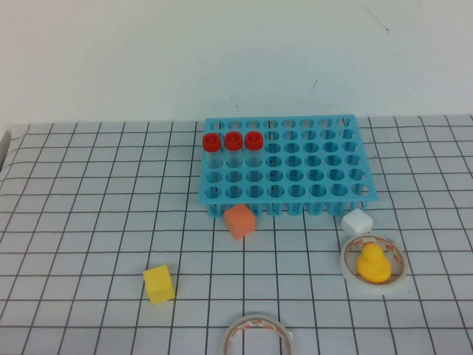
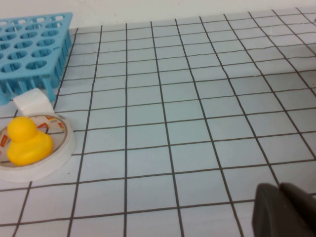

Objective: Place the test tubes

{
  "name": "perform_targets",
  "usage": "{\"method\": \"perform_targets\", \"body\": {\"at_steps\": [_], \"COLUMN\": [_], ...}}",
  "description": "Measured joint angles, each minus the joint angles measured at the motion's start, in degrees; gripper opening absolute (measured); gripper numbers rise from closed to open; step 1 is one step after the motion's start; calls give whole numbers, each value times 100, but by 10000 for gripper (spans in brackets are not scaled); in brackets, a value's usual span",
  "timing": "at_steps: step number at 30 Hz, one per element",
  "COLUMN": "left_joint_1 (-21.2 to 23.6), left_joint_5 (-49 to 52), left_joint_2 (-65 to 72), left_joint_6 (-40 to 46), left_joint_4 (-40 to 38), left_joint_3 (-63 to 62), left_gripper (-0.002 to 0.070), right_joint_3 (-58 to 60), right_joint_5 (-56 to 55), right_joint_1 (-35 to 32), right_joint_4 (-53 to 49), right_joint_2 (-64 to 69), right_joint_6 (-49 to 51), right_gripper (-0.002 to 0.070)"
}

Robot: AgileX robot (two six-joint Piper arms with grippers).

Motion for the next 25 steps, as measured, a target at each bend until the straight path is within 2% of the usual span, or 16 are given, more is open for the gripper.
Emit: {"method": "perform_targets", "body": {"at_steps": [25], "left_joint_1": [0], "left_joint_5": [4], "left_joint_2": [0], "left_joint_6": [-63], "left_joint_4": [-79], "left_joint_3": [0], "left_gripper": [-1], "right_joint_3": [0], "right_joint_5": [0], "right_joint_1": [0], "right_joint_4": [0], "right_joint_2": [0], "right_joint_6": [0], "right_gripper": [-1]}}
